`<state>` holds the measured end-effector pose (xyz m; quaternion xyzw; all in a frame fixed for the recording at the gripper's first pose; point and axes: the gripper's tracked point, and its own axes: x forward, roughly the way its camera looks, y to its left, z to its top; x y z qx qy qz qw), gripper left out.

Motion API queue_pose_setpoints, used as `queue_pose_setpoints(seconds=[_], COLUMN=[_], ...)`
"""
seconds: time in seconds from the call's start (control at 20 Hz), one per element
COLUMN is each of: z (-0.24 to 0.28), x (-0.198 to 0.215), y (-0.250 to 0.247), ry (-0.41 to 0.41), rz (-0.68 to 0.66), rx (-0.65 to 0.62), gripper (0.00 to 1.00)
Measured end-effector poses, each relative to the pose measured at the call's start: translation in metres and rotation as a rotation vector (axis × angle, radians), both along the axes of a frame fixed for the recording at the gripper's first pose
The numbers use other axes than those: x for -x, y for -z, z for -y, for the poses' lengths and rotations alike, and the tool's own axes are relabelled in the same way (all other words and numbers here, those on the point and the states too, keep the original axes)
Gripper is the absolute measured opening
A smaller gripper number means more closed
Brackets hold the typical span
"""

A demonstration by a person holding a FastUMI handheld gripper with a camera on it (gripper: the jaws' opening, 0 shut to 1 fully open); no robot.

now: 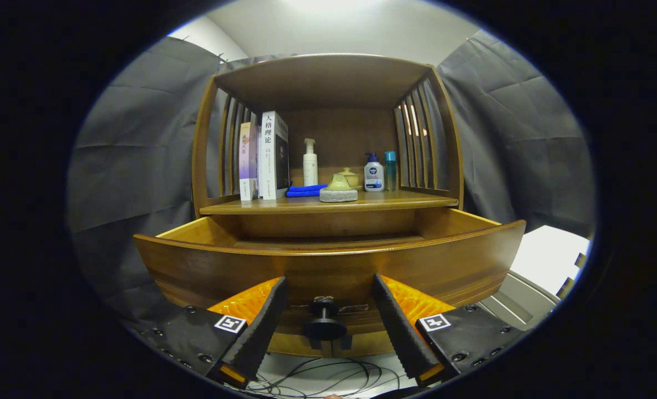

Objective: Pull open the drawer, take out the items inside it, and place them on the countertop above the cabinet.

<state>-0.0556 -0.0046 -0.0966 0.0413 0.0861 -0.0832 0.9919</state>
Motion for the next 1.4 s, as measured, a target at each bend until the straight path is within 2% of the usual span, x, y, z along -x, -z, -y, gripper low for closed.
queue_pose_setpoints(seconds=[0.45, 0.9, 1.25, 1.35, 1.4], z=[0.008, 0.020, 0.020, 0.015, 0.017], x=[-0.075, -0.133, -0.143, -0.135, -0.128], y=[-0.003, 0.000, 0.001, 0.012, 0.008], ry=[0.027, 0.021, 0.008, -0.022, -0.024], rz=[-0.007, -0.019, -0.063, -0.161, -0.168], rx=[0.000, -0.006, -0.050, -0.078, -0.084], gripper=[0.98, 0.98, 0.98, 0.98, 0.99])
